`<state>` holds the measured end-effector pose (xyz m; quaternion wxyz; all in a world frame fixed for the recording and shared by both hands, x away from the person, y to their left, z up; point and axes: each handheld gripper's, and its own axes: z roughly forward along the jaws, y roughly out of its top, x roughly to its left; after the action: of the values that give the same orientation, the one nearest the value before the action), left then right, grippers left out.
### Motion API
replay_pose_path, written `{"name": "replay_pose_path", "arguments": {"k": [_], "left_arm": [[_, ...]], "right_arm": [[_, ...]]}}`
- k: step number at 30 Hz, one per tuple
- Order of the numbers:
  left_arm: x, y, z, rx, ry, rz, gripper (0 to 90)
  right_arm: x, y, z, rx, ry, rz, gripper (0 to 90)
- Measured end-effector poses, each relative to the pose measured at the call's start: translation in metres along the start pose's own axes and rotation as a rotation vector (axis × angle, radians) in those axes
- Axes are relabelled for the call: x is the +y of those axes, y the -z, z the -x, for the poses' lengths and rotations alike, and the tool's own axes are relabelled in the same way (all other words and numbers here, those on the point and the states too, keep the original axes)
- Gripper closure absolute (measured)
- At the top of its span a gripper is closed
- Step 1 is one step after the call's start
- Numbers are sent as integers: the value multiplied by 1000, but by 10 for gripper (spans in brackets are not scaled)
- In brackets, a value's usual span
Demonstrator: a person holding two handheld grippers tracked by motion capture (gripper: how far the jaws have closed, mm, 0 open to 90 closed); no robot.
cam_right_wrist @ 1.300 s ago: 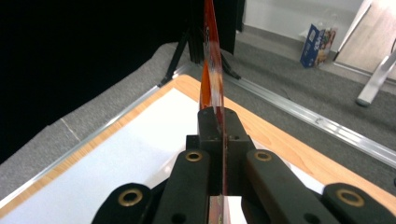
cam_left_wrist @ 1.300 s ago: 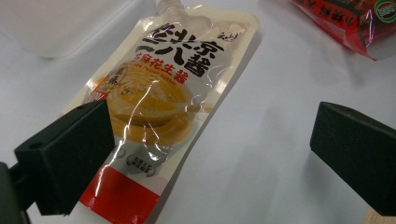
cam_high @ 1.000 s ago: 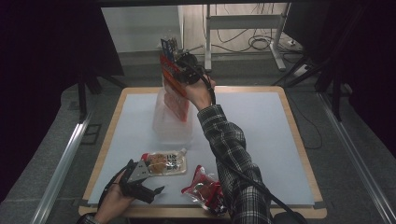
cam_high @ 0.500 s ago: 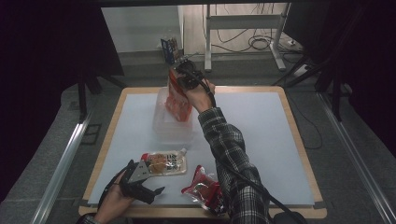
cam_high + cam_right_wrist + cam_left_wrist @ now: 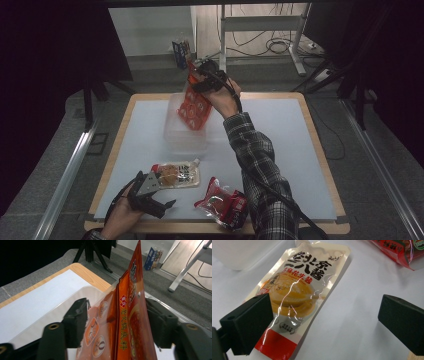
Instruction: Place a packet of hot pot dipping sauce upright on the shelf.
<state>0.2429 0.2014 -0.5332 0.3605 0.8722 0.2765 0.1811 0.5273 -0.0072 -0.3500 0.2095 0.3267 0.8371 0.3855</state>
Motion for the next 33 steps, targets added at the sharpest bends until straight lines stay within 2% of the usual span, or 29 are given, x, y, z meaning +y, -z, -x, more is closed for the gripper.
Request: {"name": "replay_pose_path", "arguments": {"k": [3, 11, 21, 33], "left_arm": [[0, 0, 0, 1, 1, 0, 0], [0, 0, -1, 2, 5, 1, 0], [0, 0, 0, 3, 1, 0, 0], [0, 2, -1, 2, 13, 13, 0]], "right_arm": [[-3, 5, 3, 7, 4, -1, 263], [-12, 13, 8, 34, 18, 3, 130], [-26, 25, 12, 89, 3, -2, 59], [-41, 40, 12, 108, 20, -7, 12]]}}
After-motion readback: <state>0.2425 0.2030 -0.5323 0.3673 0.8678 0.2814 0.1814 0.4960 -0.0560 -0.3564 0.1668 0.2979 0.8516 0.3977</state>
